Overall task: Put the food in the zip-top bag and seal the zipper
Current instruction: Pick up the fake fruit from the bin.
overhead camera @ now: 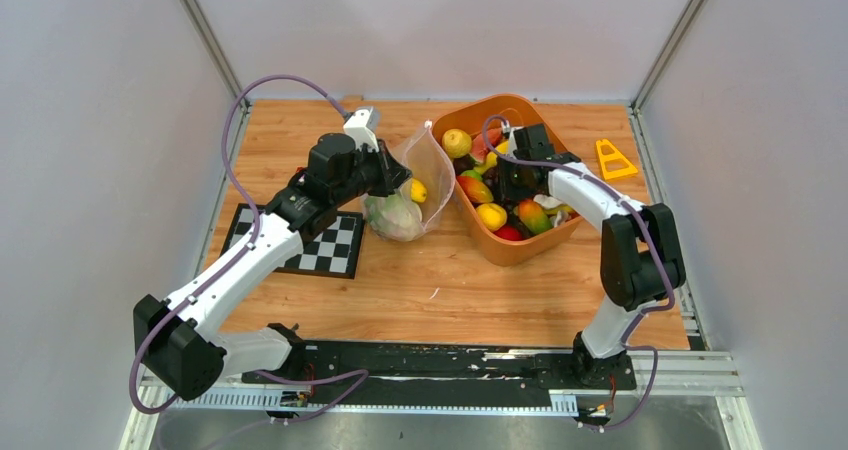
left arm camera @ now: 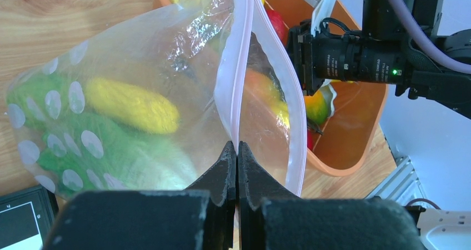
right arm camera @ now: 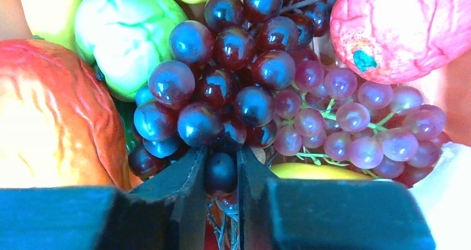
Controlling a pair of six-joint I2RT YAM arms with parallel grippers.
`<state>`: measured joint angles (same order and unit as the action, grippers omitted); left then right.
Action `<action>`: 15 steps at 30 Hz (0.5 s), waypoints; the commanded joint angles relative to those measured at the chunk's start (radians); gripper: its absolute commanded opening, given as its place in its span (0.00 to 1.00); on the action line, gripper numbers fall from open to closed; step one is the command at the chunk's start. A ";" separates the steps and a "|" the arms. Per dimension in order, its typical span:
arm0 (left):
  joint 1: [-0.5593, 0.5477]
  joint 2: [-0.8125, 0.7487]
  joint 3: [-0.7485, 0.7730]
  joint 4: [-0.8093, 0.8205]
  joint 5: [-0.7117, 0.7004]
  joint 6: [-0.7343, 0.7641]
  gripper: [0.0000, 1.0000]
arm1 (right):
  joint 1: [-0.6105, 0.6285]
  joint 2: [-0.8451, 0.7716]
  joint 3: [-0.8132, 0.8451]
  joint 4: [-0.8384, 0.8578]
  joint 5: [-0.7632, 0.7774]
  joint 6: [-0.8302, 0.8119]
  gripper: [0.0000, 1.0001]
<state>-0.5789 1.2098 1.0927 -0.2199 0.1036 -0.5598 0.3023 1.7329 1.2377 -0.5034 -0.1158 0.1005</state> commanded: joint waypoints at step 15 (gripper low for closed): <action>0.005 -0.013 0.023 0.017 0.009 0.012 0.00 | -0.018 -0.375 -0.241 0.316 0.233 0.186 0.00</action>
<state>-0.5789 1.2098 1.0927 -0.2199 0.1036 -0.5594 0.2958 1.4357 1.0439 -0.3264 0.0704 0.2108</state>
